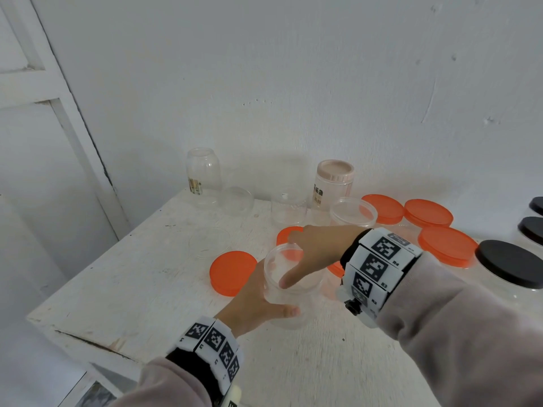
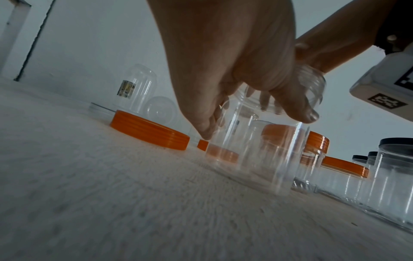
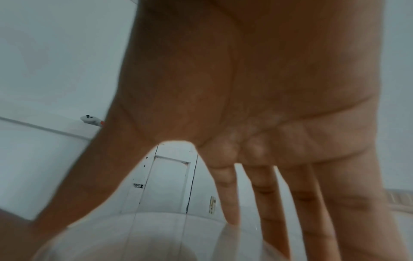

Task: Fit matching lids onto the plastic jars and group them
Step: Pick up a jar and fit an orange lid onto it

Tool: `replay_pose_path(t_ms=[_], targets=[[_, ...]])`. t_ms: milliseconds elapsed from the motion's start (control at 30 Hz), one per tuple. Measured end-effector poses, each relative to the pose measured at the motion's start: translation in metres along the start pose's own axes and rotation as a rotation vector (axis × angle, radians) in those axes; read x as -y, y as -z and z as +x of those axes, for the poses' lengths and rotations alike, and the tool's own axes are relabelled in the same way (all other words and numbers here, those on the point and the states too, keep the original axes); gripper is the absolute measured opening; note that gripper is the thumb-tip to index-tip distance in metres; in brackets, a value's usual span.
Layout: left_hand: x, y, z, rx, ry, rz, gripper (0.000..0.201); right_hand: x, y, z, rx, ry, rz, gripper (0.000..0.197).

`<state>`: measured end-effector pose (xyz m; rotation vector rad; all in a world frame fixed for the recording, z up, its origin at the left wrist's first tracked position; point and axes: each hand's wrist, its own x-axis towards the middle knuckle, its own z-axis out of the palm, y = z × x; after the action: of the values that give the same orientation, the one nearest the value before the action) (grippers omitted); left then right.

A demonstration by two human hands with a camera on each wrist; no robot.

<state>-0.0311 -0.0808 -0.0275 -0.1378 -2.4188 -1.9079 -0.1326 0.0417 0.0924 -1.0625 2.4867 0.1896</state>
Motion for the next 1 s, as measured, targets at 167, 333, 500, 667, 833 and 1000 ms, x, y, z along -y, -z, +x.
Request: replay_pose_path(t_ms=[167,333,500,667,833,1000], targets=[[0.008,0.001,0.002,-0.027,0.018,-0.001,0.099,0.005,0.0,-0.001,0.085,0.113,0.041,0.104],[0.007,0.0,0.001,-0.008,0.017,0.002,0.09,0.004,-0.006,0.003,0.026,0.085,0.046,0.098],[0.003,0.0,0.0,-0.018,0.007,-0.008,0.088,0.004,-0.009,0.004,-0.019,0.056,0.061,0.098],[0.004,-0.001,-0.001,-0.023,0.019,-0.021,0.09,0.005,-0.022,0.003,-0.093,0.053,0.043,0.096],[0.011,-0.001,-0.002,-0.07,0.078,-0.021,0.103,0.005,-0.037,0.003,-0.193,0.043,0.034,0.095],[0.013,-0.003,-0.001,-0.097,0.097,-0.009,0.098,0.008,-0.048,0.001,-0.29,0.017,0.046,0.093]])
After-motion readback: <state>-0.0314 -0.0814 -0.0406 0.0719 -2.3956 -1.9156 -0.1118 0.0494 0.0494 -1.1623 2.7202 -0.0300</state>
